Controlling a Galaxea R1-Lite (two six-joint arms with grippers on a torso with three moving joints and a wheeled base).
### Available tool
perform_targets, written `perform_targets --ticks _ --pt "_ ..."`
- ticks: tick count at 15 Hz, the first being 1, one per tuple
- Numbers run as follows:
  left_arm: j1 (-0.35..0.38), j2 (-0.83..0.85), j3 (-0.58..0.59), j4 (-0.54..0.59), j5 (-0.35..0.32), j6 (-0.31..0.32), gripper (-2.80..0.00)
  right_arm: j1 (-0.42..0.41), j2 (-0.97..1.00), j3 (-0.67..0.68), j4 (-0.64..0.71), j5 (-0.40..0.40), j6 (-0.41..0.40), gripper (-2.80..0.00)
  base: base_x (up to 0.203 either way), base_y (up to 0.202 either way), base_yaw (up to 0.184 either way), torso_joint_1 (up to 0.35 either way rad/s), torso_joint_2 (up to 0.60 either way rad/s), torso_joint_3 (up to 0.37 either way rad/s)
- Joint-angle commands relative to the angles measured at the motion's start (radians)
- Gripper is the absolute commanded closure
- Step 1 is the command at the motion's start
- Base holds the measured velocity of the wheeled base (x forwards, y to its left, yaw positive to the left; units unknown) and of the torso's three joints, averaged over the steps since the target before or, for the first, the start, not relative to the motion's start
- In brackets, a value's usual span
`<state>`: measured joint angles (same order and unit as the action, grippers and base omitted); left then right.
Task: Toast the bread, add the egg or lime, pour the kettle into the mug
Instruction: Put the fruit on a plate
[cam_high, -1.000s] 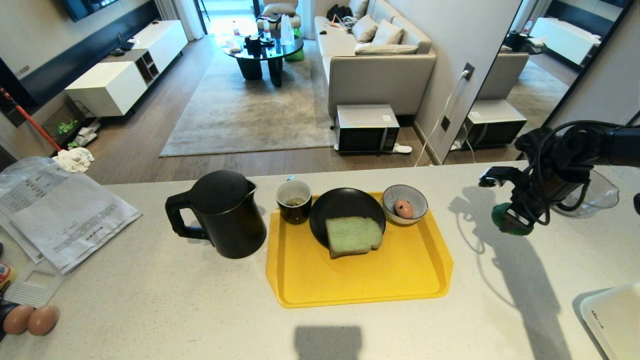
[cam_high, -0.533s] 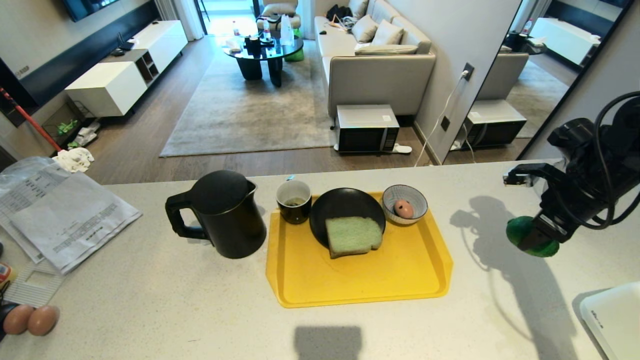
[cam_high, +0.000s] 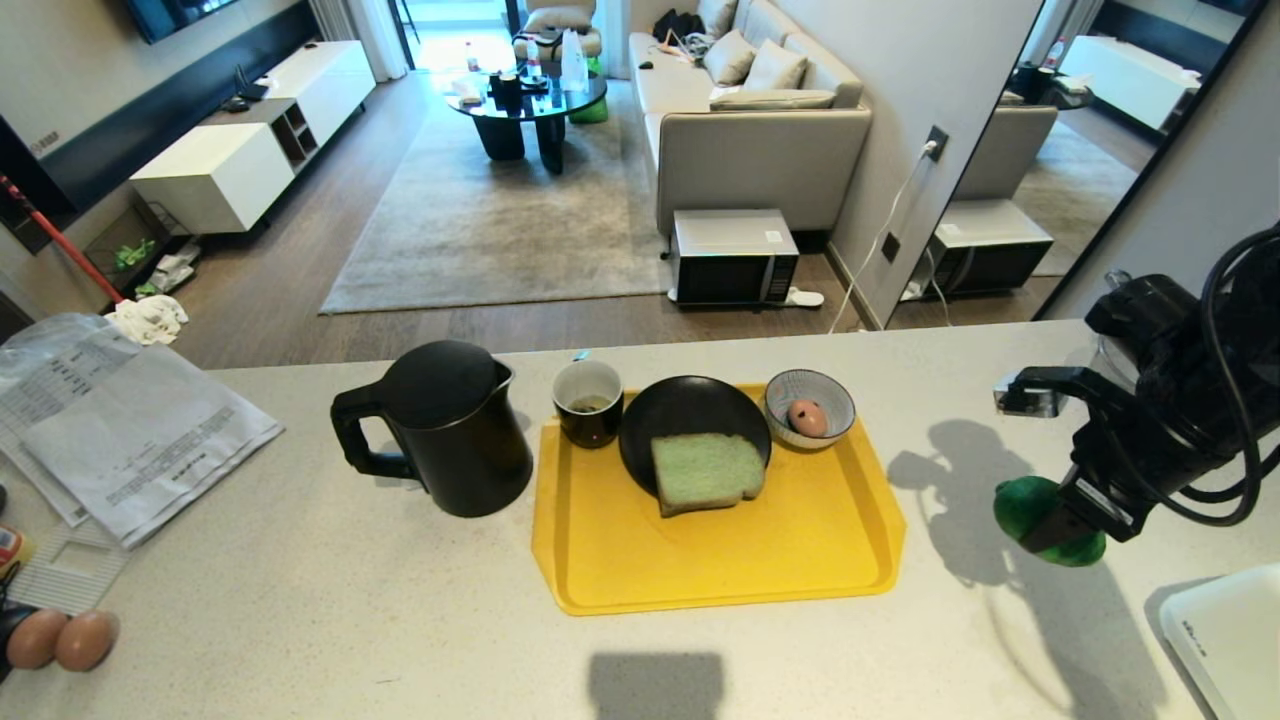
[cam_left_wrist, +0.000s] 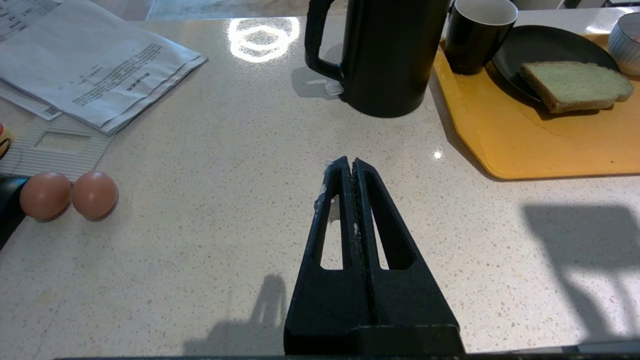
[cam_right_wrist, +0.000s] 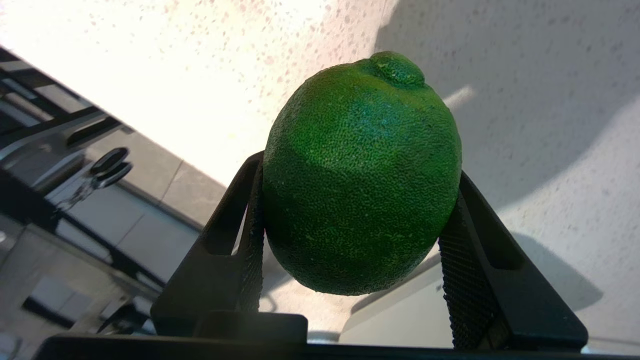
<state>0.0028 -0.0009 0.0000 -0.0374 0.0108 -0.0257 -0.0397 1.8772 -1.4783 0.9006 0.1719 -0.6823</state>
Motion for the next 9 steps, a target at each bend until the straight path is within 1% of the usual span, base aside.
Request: perform_targets --ticks 1,4,5,8,9 --pt "0.000 -0.002 0.014 -0.001 0.000 0.000 0.00 0.037 0.003 0.080 -0.104 -0.009 -0.005 0.00 0.000 0.000 0.000 0.000 0.00 0.000" --pt "0.000 -0.002 0.014 -0.001 0.000 0.000 0.00 0.083 0.018 0.093 -0.116 -0.013 -0.003 0.00 0.000 0.000 0.000 0.000 0.00 0.000" --pt "0.000 -0.002 0.014 -0.001 0.000 0.000 0.00 0.102 0.026 0.091 -0.117 -0.017 0.011 0.00 0.000 0.000 0.000 0.000 0.00 0.000" --pt "0.000 -0.002 0.014 -0.001 0.000 0.000 0.00 0.158 0.064 0.067 -0.118 -0.069 0.056 0.00 0.000 0.000 0.000 0.000 0.00 0.000" --pt "0.000 -0.002 0.014 -0.001 0.000 0.000 0.00 0.171 0.073 0.057 -0.117 -0.072 0.064 0.00 0.000 0.000 0.000 0.000 0.00 0.000"
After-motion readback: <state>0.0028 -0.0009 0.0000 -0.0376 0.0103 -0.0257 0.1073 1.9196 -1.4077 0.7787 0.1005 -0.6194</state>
